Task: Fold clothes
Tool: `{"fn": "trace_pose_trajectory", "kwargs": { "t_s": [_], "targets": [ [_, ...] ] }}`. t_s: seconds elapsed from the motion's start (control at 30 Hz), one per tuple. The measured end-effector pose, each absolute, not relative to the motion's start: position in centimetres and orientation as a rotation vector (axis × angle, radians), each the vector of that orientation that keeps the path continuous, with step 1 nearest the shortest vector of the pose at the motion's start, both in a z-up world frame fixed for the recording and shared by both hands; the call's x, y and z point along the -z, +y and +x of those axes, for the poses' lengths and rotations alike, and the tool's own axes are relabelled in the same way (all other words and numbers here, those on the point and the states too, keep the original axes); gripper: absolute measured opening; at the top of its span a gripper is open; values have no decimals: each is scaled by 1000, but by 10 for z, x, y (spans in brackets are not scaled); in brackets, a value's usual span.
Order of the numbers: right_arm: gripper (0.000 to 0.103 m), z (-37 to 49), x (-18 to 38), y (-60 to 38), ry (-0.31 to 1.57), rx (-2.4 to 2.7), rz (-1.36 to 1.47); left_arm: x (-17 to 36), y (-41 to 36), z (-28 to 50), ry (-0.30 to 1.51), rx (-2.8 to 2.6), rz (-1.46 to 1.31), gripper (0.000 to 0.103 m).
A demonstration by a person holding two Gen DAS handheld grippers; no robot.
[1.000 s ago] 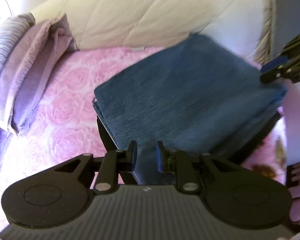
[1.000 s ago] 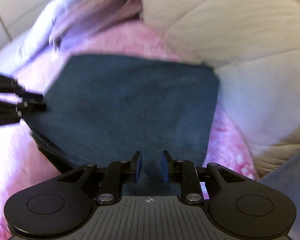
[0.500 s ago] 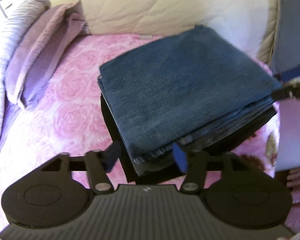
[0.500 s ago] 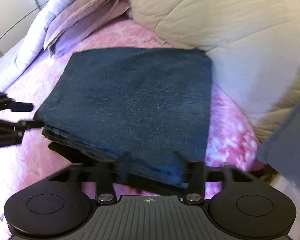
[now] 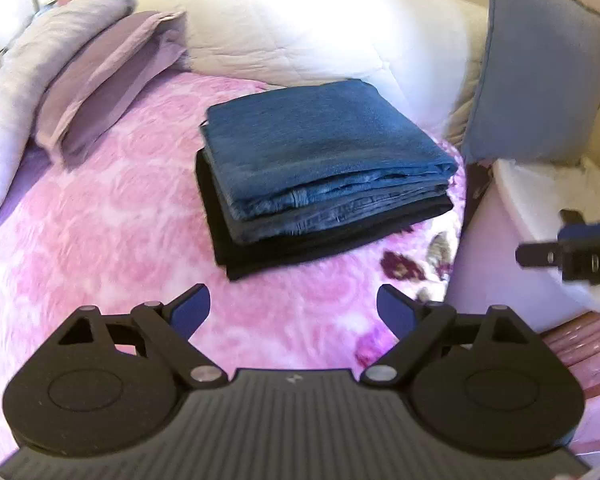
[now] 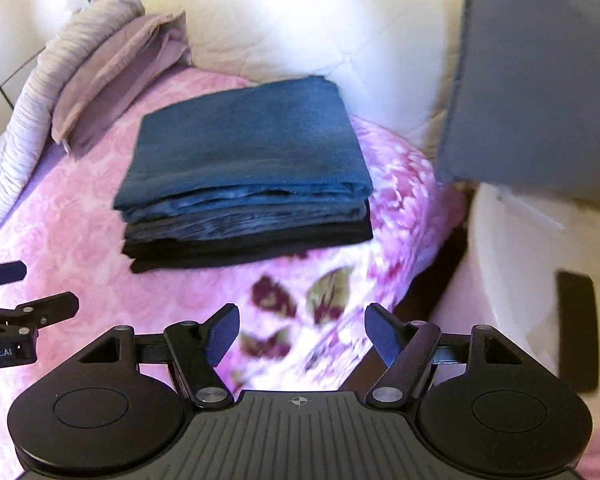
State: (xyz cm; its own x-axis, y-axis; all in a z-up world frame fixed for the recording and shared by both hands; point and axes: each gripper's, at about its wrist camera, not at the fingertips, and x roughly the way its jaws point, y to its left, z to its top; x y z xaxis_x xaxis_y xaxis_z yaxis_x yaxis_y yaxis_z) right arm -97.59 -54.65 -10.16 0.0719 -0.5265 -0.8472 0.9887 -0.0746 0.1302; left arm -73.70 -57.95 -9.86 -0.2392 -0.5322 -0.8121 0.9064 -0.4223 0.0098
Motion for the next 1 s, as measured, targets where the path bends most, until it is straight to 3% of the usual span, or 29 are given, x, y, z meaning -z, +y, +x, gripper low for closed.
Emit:
{"fn": "trace_pose_trajectory", "kwargs": {
  "t_s": [0.5,1.0],
  "targets": [
    [78,-923,23,-450,694,1534,765,34,-493,-715,577,1821,756,88],
    [78,-949,6,-446,696,1478,697,17,-478,-739,593,1727,727,88]
  ]
}}
